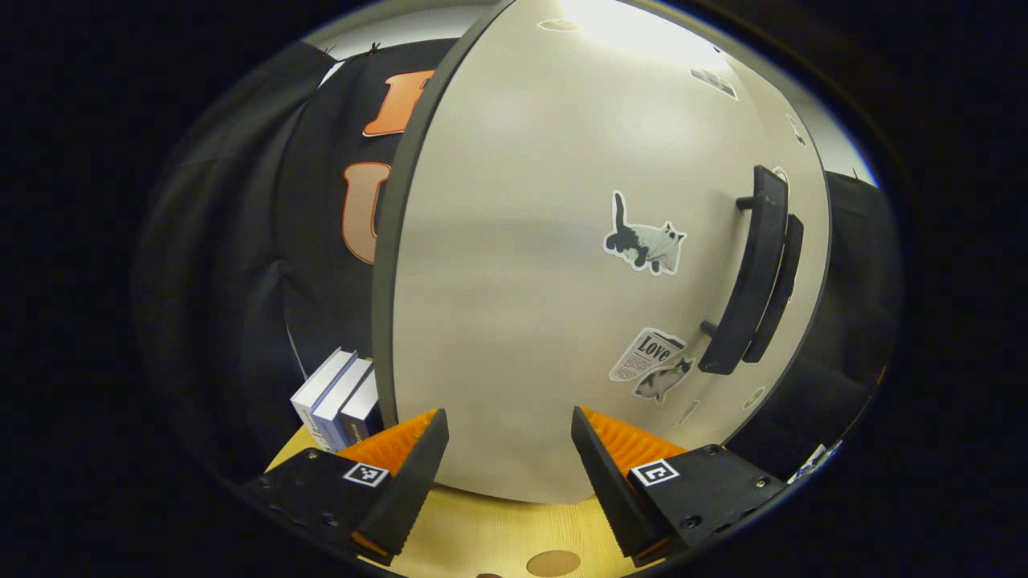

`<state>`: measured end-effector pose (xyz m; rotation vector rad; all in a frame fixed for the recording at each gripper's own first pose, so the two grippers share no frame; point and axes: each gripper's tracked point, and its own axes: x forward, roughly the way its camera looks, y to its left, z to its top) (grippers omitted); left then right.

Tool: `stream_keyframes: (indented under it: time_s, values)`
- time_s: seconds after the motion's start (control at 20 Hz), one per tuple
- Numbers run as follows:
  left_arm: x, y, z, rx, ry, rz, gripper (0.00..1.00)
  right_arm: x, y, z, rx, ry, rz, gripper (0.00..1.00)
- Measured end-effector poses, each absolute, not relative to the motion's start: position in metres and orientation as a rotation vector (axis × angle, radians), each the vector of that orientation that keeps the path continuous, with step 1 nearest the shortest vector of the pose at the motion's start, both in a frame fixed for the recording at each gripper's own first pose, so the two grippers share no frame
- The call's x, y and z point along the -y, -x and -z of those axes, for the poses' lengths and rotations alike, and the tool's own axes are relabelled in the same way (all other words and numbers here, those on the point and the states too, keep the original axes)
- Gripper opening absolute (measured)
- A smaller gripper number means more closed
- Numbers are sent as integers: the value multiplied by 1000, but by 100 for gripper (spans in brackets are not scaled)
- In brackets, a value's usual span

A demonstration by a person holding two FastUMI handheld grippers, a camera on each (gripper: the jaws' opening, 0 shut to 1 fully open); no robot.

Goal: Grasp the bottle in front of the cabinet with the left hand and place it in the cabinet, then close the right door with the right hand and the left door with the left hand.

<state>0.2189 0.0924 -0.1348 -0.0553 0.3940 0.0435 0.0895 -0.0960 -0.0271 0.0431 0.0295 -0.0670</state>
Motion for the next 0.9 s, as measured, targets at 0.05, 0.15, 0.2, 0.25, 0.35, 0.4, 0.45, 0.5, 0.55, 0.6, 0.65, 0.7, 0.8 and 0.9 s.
stream_keyframes:
  time_s: [0.05, 0.15, 0.2, 0.25, 0.35, 0.4, 0.45, 0.5, 0.55, 0.6, 0.65, 0.7, 0.8, 0.9]
  values:
    - [-95, -213, 124, -387, 45, -47, 94, 99, -88, 16, -12, -34, 69, 98]
    - [-99, -203, 100, -360, -4, -48, 94, 103, -84, -4, 22, -18, 74, 98]
    - [-98, -198, 87, -344, -33, -41, 94, 104, -83, -14, 33, -21, 72, 98]
    - [-95, -193, 74, -322, -55, -31, 94, 102, -80, -21, 38, -29, 58, 98]
    - [-88, -180, 48, -285, -77, -10, 94, 96, -76, -30, 43, -37, 31, 98]
    - [-85, -174, 35, -262, -91, -5, 94, 97, -73, -35, 48, -35, 26, 98]
    - [-83, -166, 21, -235, -111, 0, 94, 96, -70, -39, 54, -28, 22, 98]
    - [-80, -160, 7, -208, -126, 4, 94, 95, -66, -43, 60, -19, 16, 98]
    - [-74, -155, -2, -183, -135, 15, 94, 95, -63, -46, 65, -11, 12, 98]
    - [-68, -150, -9, -165, -138, 24, 93, 95, -61, -48, 69, -7, 10, 98]
    - [-63, -145, -14, -156, -136, 34, 93, 96, -58, -49, 72, -6, 9, 98]
    - [-57, -140, -16, -155, -130, 46, 94, 96, -55, -51, 74, -7, 8, 98]
    - [-51, -134, -19, -156, -124, 60, 94, 99, -51, -53, 78, -11, 11, 98]
    - [-53, -130, -19, -158, -118, 58, 92, 105, -46, -53, 79, -9, 23, 98]
